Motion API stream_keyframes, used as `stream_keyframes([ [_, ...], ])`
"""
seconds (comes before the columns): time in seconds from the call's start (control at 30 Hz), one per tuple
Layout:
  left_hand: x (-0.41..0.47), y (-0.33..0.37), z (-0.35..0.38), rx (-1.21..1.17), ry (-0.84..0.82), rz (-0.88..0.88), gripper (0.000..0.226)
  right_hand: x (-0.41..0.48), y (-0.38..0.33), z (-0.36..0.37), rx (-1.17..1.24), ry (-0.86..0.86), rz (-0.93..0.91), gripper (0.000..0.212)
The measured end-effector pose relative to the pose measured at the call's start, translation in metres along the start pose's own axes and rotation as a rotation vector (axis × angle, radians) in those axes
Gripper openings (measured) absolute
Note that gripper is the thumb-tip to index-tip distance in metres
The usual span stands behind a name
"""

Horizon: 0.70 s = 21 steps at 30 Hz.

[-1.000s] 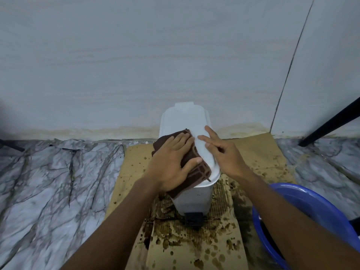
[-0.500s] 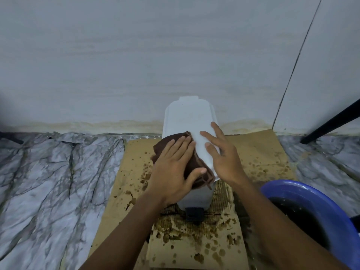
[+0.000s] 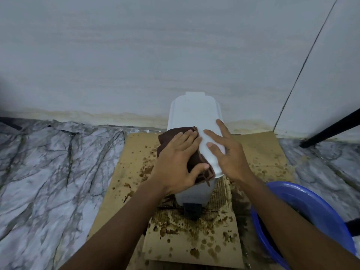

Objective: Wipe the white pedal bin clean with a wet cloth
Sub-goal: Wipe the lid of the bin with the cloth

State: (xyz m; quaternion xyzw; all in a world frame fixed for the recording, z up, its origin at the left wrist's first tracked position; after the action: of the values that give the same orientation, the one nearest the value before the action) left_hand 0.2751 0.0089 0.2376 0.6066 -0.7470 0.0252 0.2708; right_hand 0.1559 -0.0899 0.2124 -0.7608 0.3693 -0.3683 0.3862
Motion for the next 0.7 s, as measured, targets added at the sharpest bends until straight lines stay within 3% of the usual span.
stream_keyframes([
  [0.23, -0.025, -0.037, -0.006, -0.154, -0.069, -0.109, 0.094, -0.004, -0.002, 0.006, -0.026, -0.097, -0.011, 0.05],
  [0.43, -0.027, -0.042, -0.008, -0.166, -0.03, -0.139, 0.087, -0.008, -0.003, 0.005, -0.079, -0.058, -0.045, 0.043],
  [0.57, -0.004, -0.01, 0.001, -0.047, -0.018, -0.034, 0.082, -0.006, -0.002, 0.003, -0.084, -0.028, -0.062, 0.039],
  [0.7, -0.008, -0.021, -0.003, -0.107, -0.112, -0.004, 0.078, -0.005, 0.001, 0.002, -0.027, -0.084, -0.061, 0.04],
])
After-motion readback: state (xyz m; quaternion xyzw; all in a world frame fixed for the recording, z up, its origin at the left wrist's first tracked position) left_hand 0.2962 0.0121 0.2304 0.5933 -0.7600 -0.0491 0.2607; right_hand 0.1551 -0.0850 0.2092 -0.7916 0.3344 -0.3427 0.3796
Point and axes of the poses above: each hand's wrist, its own x-axis towards the middle knuckle, its own z-axis out of the palm, y = z × x, the point moved 9 cm from there along x, towards the middle knuckle, and after that the axes turned 3 degrees about z, right-handed, at the moved point
